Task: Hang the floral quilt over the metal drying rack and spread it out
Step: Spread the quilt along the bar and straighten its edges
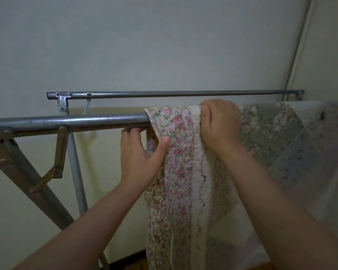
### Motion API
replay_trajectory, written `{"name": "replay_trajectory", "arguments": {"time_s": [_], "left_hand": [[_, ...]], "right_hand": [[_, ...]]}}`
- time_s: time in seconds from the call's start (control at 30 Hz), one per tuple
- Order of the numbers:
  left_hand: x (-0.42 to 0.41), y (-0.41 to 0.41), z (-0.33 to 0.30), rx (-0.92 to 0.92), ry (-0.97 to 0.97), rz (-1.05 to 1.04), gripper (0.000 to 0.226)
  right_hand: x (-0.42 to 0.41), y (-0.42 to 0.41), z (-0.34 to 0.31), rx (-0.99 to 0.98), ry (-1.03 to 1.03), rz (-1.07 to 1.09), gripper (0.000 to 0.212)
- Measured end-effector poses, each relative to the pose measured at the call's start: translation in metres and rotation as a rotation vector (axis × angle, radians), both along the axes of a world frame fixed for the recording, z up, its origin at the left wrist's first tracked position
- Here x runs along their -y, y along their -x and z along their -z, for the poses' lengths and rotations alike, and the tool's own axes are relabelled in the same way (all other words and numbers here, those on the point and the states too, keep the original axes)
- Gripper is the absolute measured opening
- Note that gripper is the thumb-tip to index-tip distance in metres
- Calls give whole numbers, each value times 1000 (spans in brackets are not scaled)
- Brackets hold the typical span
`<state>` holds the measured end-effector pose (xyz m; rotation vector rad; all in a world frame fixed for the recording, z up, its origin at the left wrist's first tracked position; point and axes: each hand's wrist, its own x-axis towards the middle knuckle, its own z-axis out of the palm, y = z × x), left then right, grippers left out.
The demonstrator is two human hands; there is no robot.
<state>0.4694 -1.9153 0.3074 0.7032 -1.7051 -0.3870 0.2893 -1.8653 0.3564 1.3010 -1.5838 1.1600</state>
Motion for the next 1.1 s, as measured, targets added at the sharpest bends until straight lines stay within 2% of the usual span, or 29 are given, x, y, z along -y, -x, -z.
{"name": "replay_trajectory", "arguments": {"time_s": [0.07, 0.17, 0.23, 0.37, 0.47, 0.53, 0.63, 0.67, 0.73, 0.8, 0.93, 1.1], "left_hand": [[2, 3, 1, -46, -143, 120, 58], [6, 5, 3, -193, -348, 474, 29], [12, 3, 6, -233, -332, 602, 11], [25, -2, 11, -236, -280, 660, 27], [34, -3, 14, -124, -254, 639, 39], [41, -5, 19, -49, -259, 646, 42], [49, -8, 25, 57, -274, 645, 41], [50, -10, 26, 94, -265, 634, 42], [49, -11, 30, 145, -273, 632, 42], [42, -9, 35, 148, -349, 698, 37], [31, -5, 45, 54, -559, 863, 31], [40, -15, 46, -21, -654, 918, 34]], "right_hand": [[-8, -14, 14, 37, 37, -10, 25], [-22, -37, 41, 66, 85, -7, 28], [-34, -53, 60, 83, 54, -36, 26], [-45, -82, 87, 98, -229, -47, 32], [-41, -92, 98, 122, -385, 52, 45], [-39, -94, 103, 117, -436, 112, 38], [-40, -98, 106, 140, -449, 5, 10], [-41, -101, 105, 178, -436, -61, 13], [-42, -107, 103, 248, -363, -150, 33], [-42, -111, 99, 336, -308, -199, 42], [-32, -118, 95, 492, -324, -276, 36], [-27, -125, 111, 399, -425, -261, 27]]}}
